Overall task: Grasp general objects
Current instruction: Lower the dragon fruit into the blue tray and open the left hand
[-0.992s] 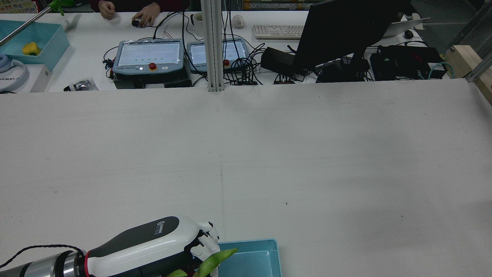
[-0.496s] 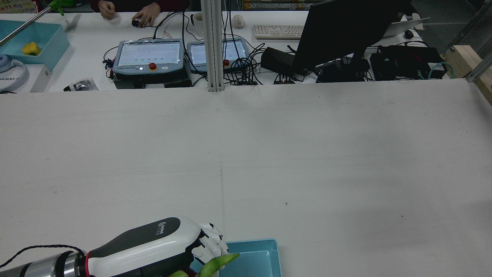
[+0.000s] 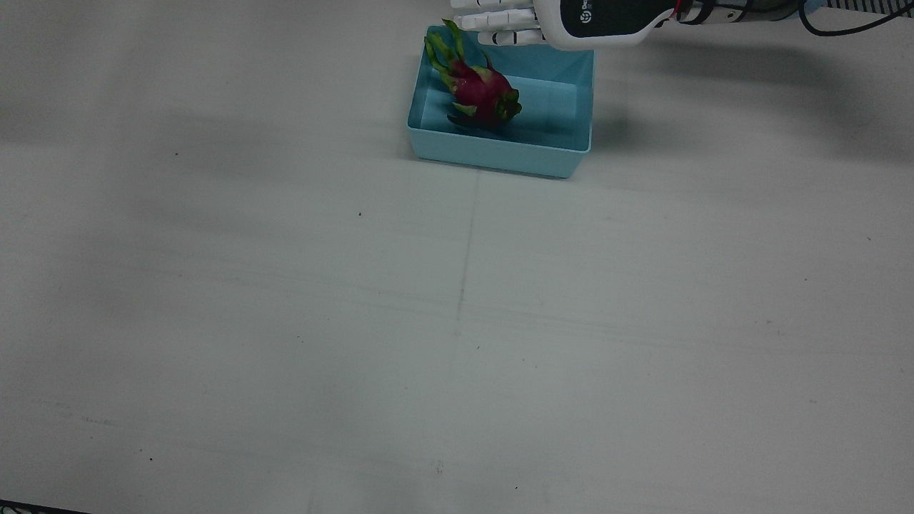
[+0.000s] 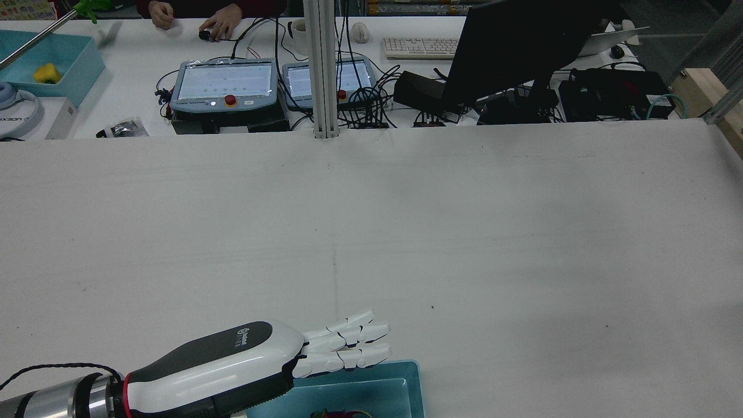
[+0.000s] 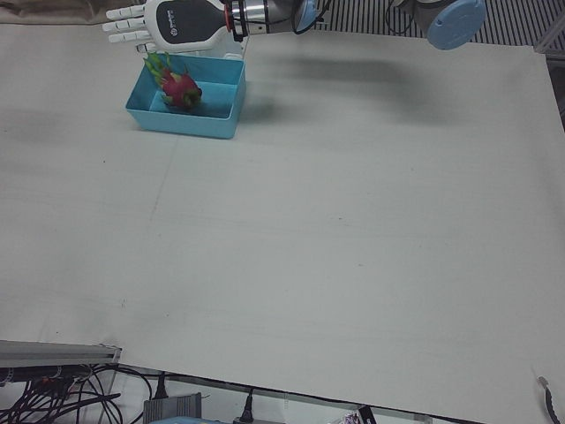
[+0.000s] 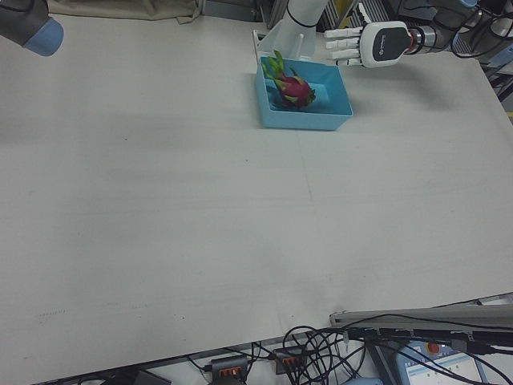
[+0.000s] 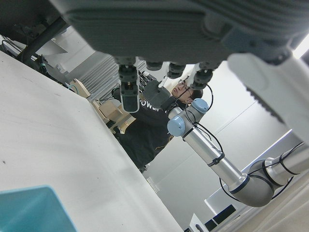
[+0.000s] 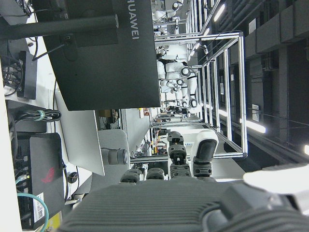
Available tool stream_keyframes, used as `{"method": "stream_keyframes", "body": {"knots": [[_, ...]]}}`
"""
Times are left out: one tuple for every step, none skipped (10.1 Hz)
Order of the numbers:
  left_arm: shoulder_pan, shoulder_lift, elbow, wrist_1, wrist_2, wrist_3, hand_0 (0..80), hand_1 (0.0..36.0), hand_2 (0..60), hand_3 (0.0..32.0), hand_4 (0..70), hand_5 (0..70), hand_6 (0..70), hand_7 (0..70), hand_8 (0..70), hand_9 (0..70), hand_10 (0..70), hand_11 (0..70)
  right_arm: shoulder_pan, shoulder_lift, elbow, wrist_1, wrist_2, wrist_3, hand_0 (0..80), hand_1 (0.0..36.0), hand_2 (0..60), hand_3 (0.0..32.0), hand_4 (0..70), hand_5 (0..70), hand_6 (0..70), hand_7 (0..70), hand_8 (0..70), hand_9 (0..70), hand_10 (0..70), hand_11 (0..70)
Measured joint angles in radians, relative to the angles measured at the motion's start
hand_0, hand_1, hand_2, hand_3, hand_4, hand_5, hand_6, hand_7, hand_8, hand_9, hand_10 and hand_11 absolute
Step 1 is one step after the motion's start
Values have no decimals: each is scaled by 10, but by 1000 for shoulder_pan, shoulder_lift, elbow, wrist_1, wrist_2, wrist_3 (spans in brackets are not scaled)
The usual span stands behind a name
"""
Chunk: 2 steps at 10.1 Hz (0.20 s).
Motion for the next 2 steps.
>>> {"method": "stream_keyframes", "body": {"knots": [[-6,-6,8,25,0,-5,495,99,0,0,0,0,0,82,2,2,141,219,0,0,0,0,0,0,0,0,0,0,0,0,0,0,0,0,0,0],[-28,-20,40,56,0,-33,473,68,0,0,11,0,0,85,18,3,135,205,0,0,0,0,0,0,0,0,0,0,0,0,0,0,0,0,0,0]]}}
